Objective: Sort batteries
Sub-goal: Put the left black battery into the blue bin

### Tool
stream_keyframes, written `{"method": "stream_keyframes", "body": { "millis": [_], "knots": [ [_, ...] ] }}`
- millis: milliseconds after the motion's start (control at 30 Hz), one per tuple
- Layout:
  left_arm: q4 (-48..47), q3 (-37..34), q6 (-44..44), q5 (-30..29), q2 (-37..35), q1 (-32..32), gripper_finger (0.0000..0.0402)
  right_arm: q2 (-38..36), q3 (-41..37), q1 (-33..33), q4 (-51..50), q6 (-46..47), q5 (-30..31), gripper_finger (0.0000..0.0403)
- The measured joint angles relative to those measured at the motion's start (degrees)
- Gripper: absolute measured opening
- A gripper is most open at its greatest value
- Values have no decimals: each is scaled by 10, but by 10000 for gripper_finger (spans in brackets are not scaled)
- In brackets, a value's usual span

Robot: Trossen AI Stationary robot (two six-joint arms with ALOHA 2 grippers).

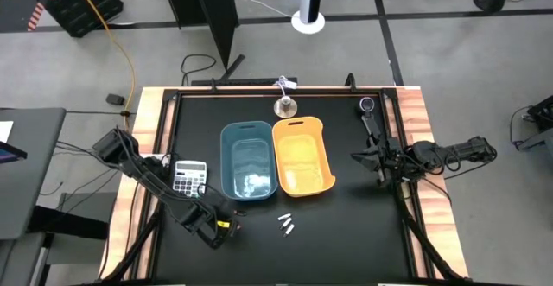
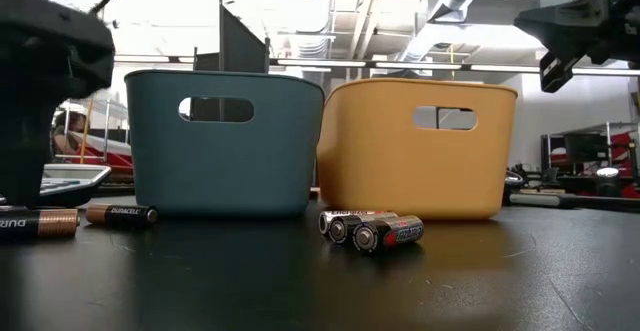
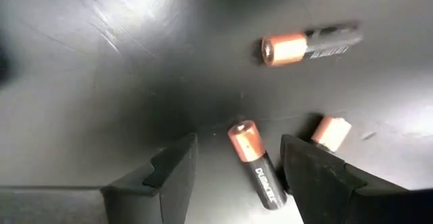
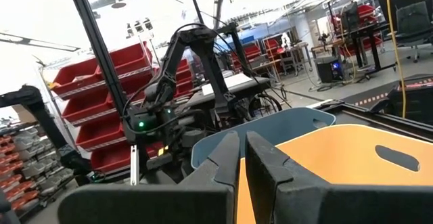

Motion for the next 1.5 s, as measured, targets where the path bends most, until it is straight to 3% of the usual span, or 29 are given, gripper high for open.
{"method": "stream_keyframes", "body": {
  "millis": [367,733,1067,1333,1500],
  "knots": [
    [-4,4,-4,4,12,0,204,0,0,0,0,0,0,44],
    [-11,-4,5,13,13,0,115,0,0,0,0,0,0,44],
    [-20,-4,24,24,13,1,92,0,0,0,0,0,0,44],
    [-24,-4,53,28,13,1,39,0,0,0,0,0,0,44],
    [-29,-4,64,34,14,1,39,0,0,0,0,0,0,44]
  ]
}}
